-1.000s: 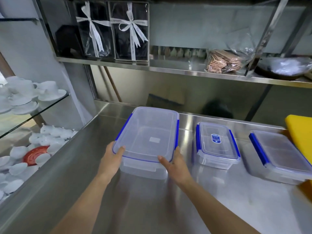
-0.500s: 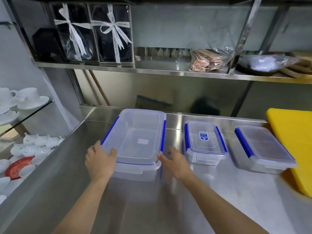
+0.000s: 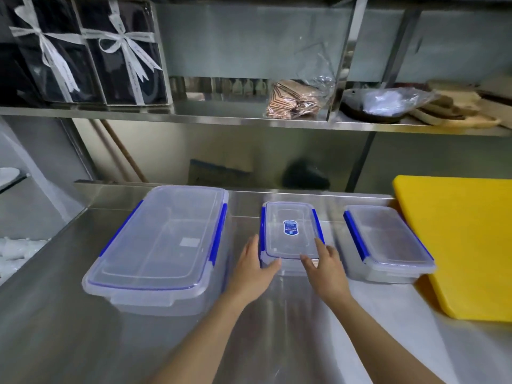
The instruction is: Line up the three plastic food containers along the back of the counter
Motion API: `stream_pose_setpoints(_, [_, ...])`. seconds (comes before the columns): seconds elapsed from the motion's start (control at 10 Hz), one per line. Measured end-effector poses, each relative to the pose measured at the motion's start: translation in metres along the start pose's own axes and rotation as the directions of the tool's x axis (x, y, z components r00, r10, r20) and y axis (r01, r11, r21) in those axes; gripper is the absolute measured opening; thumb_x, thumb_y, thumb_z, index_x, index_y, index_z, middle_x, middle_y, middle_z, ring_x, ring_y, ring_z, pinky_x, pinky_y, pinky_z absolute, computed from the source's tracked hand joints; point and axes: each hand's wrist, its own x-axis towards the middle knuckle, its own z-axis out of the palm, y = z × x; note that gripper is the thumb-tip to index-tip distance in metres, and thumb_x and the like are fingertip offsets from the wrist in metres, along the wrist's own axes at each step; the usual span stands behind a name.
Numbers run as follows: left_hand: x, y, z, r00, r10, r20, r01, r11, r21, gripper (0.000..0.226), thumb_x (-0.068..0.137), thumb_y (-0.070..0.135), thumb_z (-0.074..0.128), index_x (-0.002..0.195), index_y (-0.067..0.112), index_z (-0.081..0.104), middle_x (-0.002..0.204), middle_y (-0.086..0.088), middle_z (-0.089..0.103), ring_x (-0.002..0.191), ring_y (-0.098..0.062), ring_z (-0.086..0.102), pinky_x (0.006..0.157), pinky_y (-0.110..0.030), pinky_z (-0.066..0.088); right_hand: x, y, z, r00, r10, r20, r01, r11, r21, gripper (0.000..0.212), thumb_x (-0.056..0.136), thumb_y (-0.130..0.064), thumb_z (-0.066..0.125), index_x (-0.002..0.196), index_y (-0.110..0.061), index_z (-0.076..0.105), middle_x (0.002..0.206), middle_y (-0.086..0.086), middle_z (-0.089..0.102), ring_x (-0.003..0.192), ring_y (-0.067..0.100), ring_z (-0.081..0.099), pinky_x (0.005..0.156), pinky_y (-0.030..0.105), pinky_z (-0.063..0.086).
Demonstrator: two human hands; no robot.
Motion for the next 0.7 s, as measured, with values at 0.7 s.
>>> stream_pose_setpoints(0.7, [0.027, -0.005, 0.024, 0.999, -0.03, 0.022, 0.022, 0.949, 0.313, 0.073, 0.087, 0.046, 0.052, 0.145, 0.031, 0.01, 0.158, 0.002, 0.006, 0.144, -0.024, 0.01, 0.115, -0.049, 0.021, 0.024, 0.021, -0.019, 0.989, -0.095, 0.109, 0.114, 0.976, -0.188, 0.049, 0.091, -0.039, 0.047, 0.133, -0.018, 0.035, 0.142, 0.01, 0.038, 0.121, 0.029, 0.048, 0.095, 0.04, 0.044])
